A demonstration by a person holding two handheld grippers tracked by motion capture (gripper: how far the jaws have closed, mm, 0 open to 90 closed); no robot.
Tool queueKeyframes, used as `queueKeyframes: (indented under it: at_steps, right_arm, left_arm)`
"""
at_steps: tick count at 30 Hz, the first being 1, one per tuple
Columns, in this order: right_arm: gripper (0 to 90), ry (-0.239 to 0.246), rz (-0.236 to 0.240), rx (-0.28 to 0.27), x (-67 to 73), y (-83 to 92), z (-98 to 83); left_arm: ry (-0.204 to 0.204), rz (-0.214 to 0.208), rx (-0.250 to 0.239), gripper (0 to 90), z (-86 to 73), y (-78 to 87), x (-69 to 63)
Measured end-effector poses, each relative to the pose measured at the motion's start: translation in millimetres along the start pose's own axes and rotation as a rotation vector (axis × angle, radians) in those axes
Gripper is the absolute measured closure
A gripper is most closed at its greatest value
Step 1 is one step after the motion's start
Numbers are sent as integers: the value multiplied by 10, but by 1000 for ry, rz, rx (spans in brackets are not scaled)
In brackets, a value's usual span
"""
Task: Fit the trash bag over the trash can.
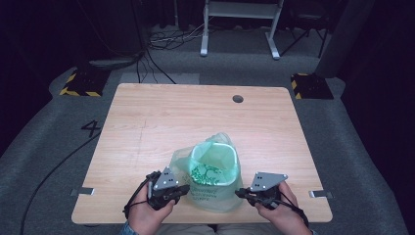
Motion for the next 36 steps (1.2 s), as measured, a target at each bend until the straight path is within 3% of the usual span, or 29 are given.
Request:
queueKeyframes:
  at_steps: [9, 14, 15, 16, 20, 23, 28, 32, 36]
  right_arm:
    - [900, -32, -14, 15, -109, -61, -105]
    - [900, -38, -17, 8, -117, -68, -116]
    - [900, -35, -16, 6, -111, -59, -111]
    - [900, -33, -19, 4, -106, -47, -104]
    - [897, -22, -26, -5, -83, -10, -70]
    - [889, -15, -29, -9, -56, -2, -43]
    - [880, 1, -39, -14, 7, 11, 16]
    - [879, 5, -46, -16, 23, 15, 42]
    - [881, 5, -45, -17, 16, 17, 36]
  left_arm:
    - [38, -42, 95, 900, -227, -194, 110]
    - [77, -83, 39, 900, -204, -134, 82]
    - [81, -74, 10, 844, -170, -87, 78]
    - [82, -64, -17, 717, -132, -32, 68]
    - [78, -74, -77, 495, 15, 167, -87]
    - [74, -44, -104, 421, 114, 197, -167]
    - [126, 4, -119, 365, 188, 106, -190]
    - [126, 75, -118, 413, 202, 69, -126]
    - [86, 58, -134, 697, 224, 87, -137]
Point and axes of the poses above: each handheld gripper's, and its own axes: y roughly backward along the jaws, z roughly out of its top, x roughly to its left, the point moved 9 cm from there along -y, roughly forward along the jaws
